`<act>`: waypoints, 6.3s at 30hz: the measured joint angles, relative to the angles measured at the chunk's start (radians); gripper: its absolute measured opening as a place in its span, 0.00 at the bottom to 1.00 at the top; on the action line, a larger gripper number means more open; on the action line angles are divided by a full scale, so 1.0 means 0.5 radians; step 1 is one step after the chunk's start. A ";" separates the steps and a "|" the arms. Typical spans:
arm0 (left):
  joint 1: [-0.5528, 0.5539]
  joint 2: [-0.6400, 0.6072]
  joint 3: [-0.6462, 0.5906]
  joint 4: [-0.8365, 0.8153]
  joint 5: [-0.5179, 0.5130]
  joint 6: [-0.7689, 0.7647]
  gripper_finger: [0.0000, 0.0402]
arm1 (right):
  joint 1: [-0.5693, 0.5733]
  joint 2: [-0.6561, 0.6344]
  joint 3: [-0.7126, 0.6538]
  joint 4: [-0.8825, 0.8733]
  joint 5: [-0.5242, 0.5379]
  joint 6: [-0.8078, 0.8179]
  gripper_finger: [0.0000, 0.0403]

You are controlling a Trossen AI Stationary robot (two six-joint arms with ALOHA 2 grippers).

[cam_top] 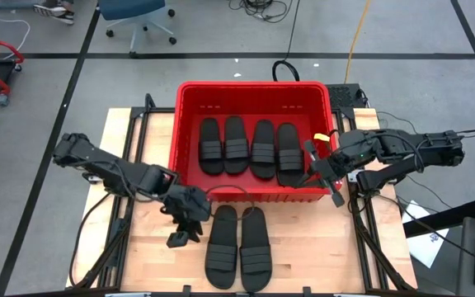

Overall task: Pick and place slides into bin
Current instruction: Put the black slide into the red bin

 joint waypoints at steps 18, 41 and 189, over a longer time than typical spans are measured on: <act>-0.012 0.000 -0.828 1.038 -0.221 -0.206 0.30 | -0.001 0.000 0.000 -0.008 -0.002 0.051 0.00; -0.202 0.266 -0.915 1.483 -0.424 -0.329 0.30 | -0.001 0.000 0.000 -0.009 -0.002 0.052 0.00; 1.546 0.203 0.583 -1.083 0.016 2.145 0.00 | -0.003 0.000 0.000 -0.002 0.269 -0.008 0.00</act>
